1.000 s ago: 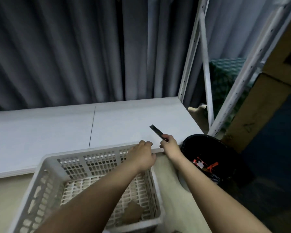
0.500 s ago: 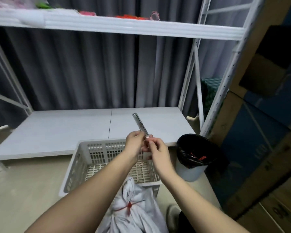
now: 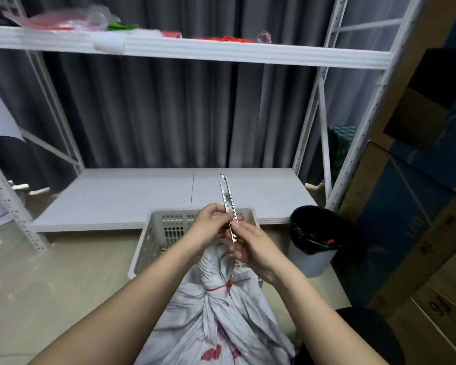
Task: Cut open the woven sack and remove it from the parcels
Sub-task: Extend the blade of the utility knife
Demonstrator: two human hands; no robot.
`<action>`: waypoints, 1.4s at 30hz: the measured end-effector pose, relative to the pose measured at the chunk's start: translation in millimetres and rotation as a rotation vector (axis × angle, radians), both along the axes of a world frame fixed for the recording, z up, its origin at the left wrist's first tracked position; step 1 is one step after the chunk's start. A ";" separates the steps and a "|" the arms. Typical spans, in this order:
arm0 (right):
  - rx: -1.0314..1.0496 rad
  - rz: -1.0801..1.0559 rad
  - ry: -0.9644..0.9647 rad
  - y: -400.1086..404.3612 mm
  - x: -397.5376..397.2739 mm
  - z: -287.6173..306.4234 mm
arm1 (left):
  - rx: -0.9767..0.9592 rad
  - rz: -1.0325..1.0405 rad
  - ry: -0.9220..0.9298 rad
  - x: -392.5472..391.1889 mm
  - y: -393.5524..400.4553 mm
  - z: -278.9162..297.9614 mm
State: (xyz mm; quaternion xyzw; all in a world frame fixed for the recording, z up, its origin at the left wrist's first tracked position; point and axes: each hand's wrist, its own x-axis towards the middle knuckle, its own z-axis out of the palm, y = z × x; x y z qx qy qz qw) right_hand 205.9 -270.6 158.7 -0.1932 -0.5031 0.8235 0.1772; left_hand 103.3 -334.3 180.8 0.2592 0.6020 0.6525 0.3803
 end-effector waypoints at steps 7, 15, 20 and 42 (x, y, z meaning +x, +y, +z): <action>-0.024 0.029 0.062 -43.1 -4.1 -13.8 | 0.202 -0.009 -0.442 -1.7 -8.7 -2.2; 0.172 -0.120 -0.038 -67.8 -5.9 -21.7 | 0.202 -0.046 -0.364 4.5 -20.7 -13.3; 0.132 -0.147 -0.053 -71.6 -9.5 -24.1 | 0.175 -0.037 -0.355 5.6 -28.2 -18.1; 0.088 -0.083 -0.018 -82.0 1.1 -26.1 | 0.233 -0.097 -0.387 16.1 -42.7 -9.4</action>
